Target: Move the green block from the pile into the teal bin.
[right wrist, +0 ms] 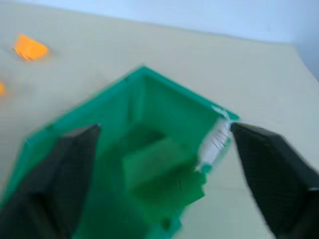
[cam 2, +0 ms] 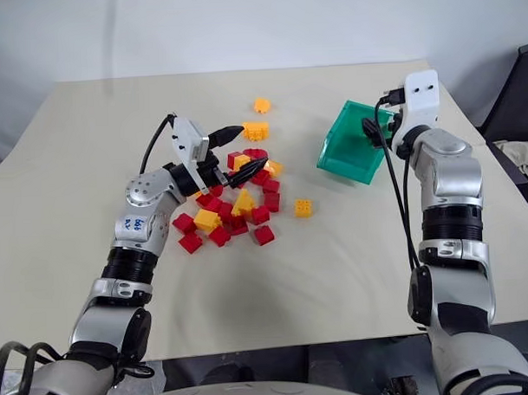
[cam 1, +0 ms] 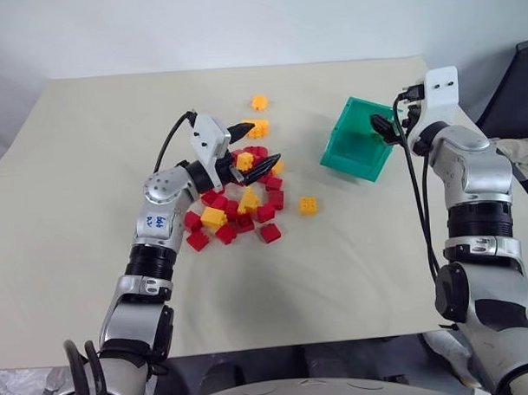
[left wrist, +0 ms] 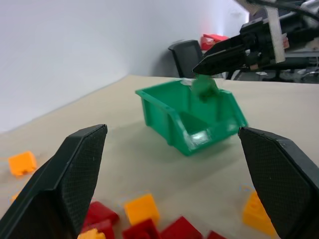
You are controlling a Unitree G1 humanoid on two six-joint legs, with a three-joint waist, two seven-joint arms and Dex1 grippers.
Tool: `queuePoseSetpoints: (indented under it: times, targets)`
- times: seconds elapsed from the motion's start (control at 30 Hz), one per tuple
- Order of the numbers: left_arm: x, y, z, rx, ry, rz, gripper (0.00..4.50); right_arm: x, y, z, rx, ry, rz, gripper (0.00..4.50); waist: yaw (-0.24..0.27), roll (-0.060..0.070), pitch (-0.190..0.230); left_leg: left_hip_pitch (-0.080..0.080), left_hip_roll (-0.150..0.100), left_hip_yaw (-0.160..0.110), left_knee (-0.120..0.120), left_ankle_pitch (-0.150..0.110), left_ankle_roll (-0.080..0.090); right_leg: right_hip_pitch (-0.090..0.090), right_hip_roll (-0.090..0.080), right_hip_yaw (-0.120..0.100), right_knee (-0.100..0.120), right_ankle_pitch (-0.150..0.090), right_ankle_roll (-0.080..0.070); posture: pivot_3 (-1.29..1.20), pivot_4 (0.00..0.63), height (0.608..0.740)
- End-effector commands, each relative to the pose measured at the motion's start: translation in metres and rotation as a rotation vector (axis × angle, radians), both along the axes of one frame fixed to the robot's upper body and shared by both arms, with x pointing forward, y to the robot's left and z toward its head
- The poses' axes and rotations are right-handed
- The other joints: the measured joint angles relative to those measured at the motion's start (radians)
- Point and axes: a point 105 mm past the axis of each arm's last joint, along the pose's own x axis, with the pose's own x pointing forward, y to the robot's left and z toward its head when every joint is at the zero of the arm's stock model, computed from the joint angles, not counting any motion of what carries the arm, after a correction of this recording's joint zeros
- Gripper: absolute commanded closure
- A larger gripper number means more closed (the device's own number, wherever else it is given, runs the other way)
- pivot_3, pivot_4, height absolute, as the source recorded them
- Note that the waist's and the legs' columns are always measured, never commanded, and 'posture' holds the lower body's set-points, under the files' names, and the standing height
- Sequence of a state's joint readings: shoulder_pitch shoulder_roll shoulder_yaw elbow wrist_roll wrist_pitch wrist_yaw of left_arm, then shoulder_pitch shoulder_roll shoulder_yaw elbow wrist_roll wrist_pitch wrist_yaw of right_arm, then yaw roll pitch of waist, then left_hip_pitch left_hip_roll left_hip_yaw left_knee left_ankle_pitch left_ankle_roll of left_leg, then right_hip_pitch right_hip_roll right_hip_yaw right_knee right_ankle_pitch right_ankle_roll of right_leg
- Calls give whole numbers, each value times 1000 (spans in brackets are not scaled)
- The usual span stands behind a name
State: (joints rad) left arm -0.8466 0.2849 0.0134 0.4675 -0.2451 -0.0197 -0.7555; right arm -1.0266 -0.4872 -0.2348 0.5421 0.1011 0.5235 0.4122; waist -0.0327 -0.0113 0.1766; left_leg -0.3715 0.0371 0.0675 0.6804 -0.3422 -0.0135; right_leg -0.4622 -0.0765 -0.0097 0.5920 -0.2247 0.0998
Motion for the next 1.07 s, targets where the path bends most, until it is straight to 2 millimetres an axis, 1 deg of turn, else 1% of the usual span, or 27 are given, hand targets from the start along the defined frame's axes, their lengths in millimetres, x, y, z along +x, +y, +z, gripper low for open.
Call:
queuePoseSetpoints:
  times: [0.03, 0.13, 0.23, 0.27, 0.33, 0.37, 0.4, 0.47, 0.5, 0.57, 0.63, 0.7, 0.73, 0.8, 0.83, 0.9, 0.97, 1.07]
  targets:
    - [3, 6, 6, 5, -26, 27, 0, -2, 7, 25, 10, -79, 55, 29, 3, 0, 0, 0, 0, 0, 0, 0, 0, 0, 0, 0, 0, 0, 0, 0, 150, 740]
    - [2, 11, 2, 5, -20, 39, 0, -4, 8, 23, -5, -73, 71, 29, 5, 0, 0, -1, -1, 0, 0, 0, 0, 0, -1, 0, -1, 0, 0, 0, 150, 740]
    - [0, 17, -2, -3, 16, 47, 0, -10, 12, 29, -24, -106, 101, 29, 6, 0, 0, -1, -2, 0, 0, 0, 0, 0, -2, 0, -1, 0, 1, 0, 150, 740]
    - [-1, 19, -2, -9, 26, 41, 0, -13, 15, 32, -38, -129, 125, 29, 6, 0, 0, -1, -2, 0, 0, 0, 0, 0, -2, 0, -1, 0, 1, 0, 150, 740]
    - [-7, 25, -6, -28, 76, 8, 0, -25, 24, 31, -91, -153, 200, 29, 7, 0, 0, -2, -2, 0, 0, 0, 0, 0, -2, 0, -1, 0, 1, 0, 150, 740]
    - [-10, 28, -7, -33, 86, -1, 0, -31, 28, 28, -113, -152, 248, 29, 7, 0, 0, -2, -2, -1, 0, 0, 0, 0, -2, 0, -1, 0, 1, 0, 150, 740]
    - [-14, 34, -9, -33, 93, 1, 0, -41, 34, 24, -154, -179, 313, 29, 7, 0, 0, -2, -2, -1, 0, 0, 0, 0, -2, 0, -1, 0, 1, 0, 150, 740]
    - [-22, 54, -15, -9, 111, 49, 0, -67, 45, 7, -280, -206, 460, 29, 7, 0, 0, -2, -2, -1, 1, 0, 0, 0, -2, -1, -1, 0, 1, 0, 150, 740]
    - [-29, 68, -16, -4, 106, 66, 0, -80, 48, -2, -309, -204, 532, 29, 7, 0, 0, -2, -2, -1, 0, 0, 0, 0, -2, -1, -2, 0, 1, 0, 150, 740]
    - [-41, 85, -14, -13, 94, 69, 0, -97, 50, -13, -311, -187, 629, 29, 4, 0, 0, -2, -2, -1, 0, -1, 0, 0, -2, -1, -2, 0, 1, 0, 150, 740]
    - [-54, 100, -14, -18, 100, 41, 0, -113, 49, -26, -300, -129, 735, 29, 5, 0, 0, -1, -2, 0, 1, -1, 0, 0, -2, 0, -1, 1, 1, 0, 150, 740]
    - [-68, 132, -30, 39, 176, 71, 0, -139, 43, -51, -276, -32, 876, 29, 7, 0, 0, 0, -2, 0, 2, -1, 1, 1, -3, 0, -1, 1, 2, 0, 150, 740]
    - [-78, 146, -37, 67, 196, 82, 0, -144, 37, -62, -277, 14, 892, 29, 7, 0, 0, 2, -2, -1, 2, -3, 4, 3, -2, 0, -1, 1, 2, 0, 150, 740]
    - [-93, 163, -44, 107, 222, 90, 0, -146, 28, -76, -282, 76, 891, 29, 5, 0, 0, 4, -1, -2, 2, -4, 5, 5, -2, -1, -1, 0, 1, 0, 150, 740]
    - [-97, 167, -45, 113, 229, 92, 0, -147, 26, -79, -281, 91, 888, 29, 5, -1, 0, 5, -1, -1, 2, -4, 6, 6, -2, -1, -1, 0, 1, 0, 150, 740]
    - [-105, 177, -51, 127, 272, 108, 0, -145, 24, -84, -261, 104, 879, 29, 7, -1, 1, 5, -2, -1, 2, -4, 6, 6, -3, -1, -1, 1, 1, 0, 150, 740]
    - [-109, 185, -52, 119, 284, 143, 0, -143, 24, -86, -244, 107, 870, 29, 8, -1, 1, 6, -3, -2, 3, -4, 6, 7, -4, 0, -2, 1, 1, 0, 150, 740]
    - [-115, 190, -53, 174, 222, 169, 0, -140, 28, -86, -246, 56, 843, 29, 9, -1, 1, 12, -2, -3, 2, -4, 6, 12, -4, -2, -1, 0, -2, 0, 150, 740]
